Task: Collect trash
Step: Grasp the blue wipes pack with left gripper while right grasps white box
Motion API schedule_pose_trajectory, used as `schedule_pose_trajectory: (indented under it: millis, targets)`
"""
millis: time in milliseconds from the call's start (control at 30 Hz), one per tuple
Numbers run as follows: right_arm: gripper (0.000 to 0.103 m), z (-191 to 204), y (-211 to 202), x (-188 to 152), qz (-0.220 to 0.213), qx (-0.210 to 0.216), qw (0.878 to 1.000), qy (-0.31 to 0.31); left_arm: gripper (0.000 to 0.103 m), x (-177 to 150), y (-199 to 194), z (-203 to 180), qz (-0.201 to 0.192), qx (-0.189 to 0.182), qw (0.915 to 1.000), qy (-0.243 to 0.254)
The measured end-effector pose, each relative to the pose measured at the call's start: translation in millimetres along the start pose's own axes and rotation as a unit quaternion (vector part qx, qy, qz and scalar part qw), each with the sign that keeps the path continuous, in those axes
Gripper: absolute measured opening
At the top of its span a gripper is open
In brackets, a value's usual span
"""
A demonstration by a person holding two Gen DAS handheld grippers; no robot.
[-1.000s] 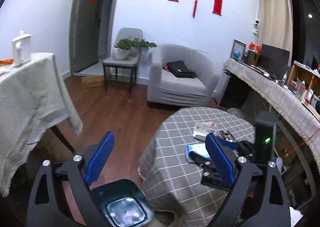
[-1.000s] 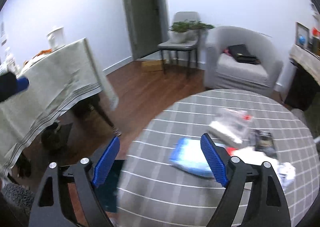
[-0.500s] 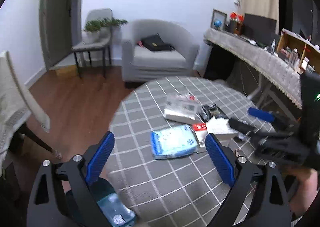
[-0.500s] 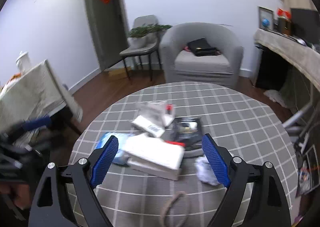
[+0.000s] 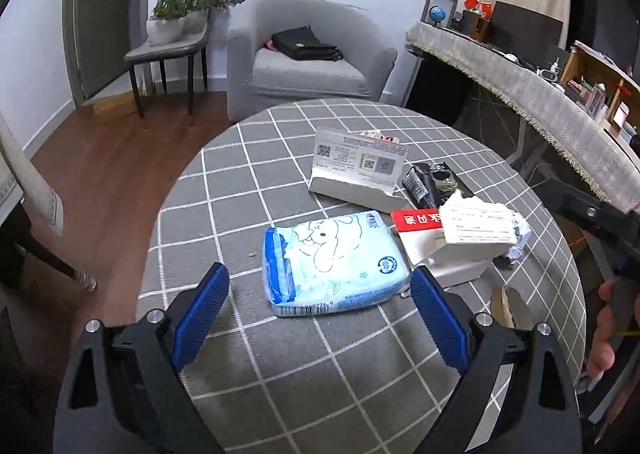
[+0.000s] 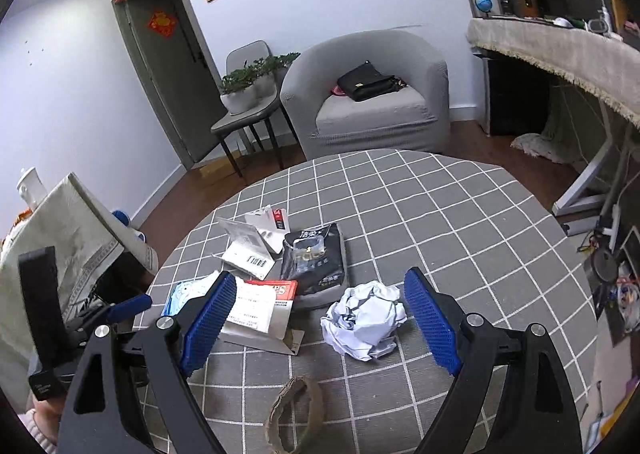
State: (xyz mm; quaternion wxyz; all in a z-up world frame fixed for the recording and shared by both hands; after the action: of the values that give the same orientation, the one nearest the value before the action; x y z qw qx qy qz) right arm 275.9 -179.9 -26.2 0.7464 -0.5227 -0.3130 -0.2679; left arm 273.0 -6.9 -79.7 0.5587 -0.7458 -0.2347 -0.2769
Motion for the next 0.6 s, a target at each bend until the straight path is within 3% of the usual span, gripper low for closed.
schedule_pose_trajectory:
  millis: [333,400,600]
  targets:
    - [0.087,21,2,-7,0.007,0.033,0.999,-0.019,0.093,-4,15,-1,0.018,-0.016,0.9995,-0.02]
    - [0.087,29,8,-11,0.018,0.037,0.999,-0.023,0.091,-3,15,-3,0.017,-0.031,0.9991,-0.022]
    - [0.087,59,17,-19,0.031,0.046,0.998,-0.036,0.082,-4,14,0,0.013,-0.019,0.9996,-0.015]
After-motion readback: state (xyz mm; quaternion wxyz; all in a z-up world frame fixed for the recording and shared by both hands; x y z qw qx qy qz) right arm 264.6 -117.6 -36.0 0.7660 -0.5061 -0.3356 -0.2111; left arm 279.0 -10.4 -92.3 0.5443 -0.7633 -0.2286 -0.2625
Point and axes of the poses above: each gripper's, at about its wrist camera, not at the fingertips, and y roughly the way its jaws point, z to its left, x to its top, the point moved 9 cm from there along y, roughly the way its jaws point, and after that the axes turned 4 degrees about -x, right-handed, at the moved point
